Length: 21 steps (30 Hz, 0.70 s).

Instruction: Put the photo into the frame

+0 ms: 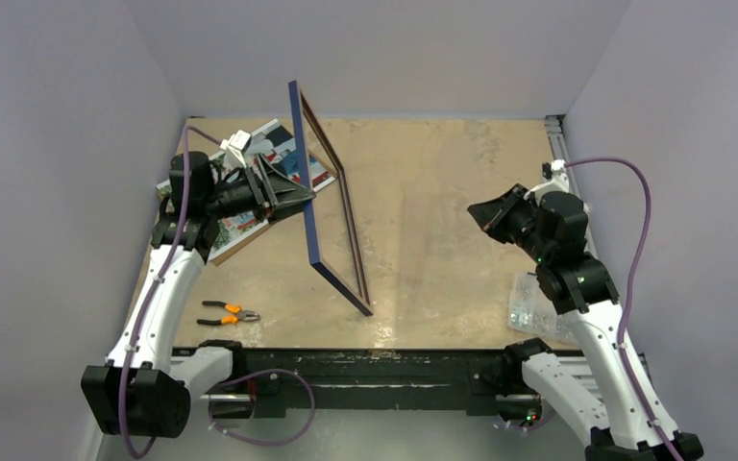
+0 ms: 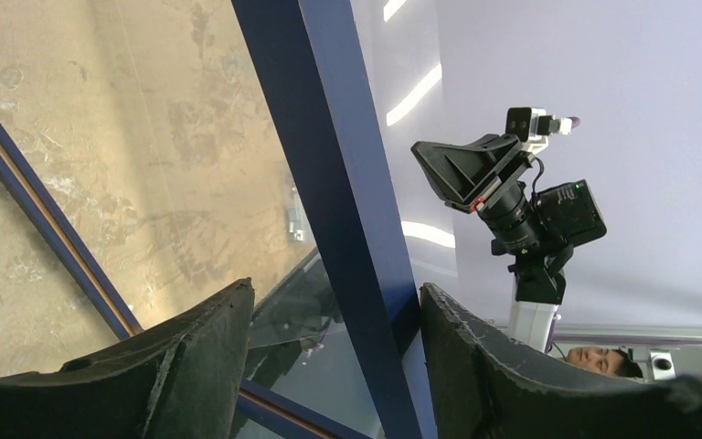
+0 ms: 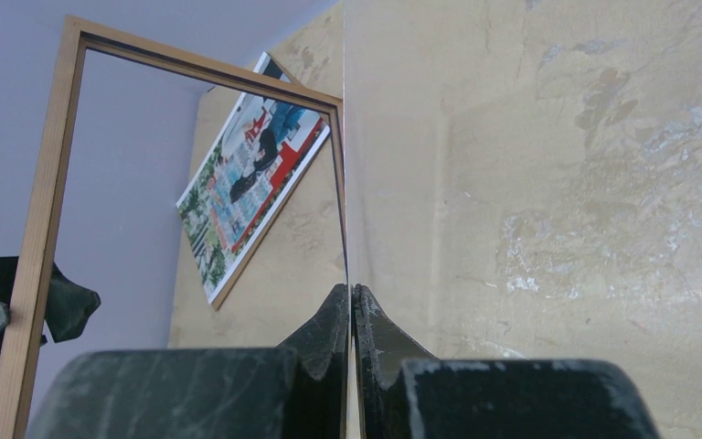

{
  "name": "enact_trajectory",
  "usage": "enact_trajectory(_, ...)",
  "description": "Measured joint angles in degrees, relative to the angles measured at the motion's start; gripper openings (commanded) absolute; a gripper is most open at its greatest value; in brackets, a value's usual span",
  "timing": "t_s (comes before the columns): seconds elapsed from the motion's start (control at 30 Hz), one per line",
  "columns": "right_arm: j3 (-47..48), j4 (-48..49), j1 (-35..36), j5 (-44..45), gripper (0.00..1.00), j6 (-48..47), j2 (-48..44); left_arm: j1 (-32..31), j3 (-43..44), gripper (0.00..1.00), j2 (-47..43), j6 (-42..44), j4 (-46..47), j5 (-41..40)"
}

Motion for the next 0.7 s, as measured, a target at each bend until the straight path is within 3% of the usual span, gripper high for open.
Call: enact_trajectory(0.7, -0.02, 0.44, 0.0, -1.07, 0.0, 0.48, 1.46, 2.75, -0.48, 0.65, -1.66, -1.33, -1.81, 1.25)
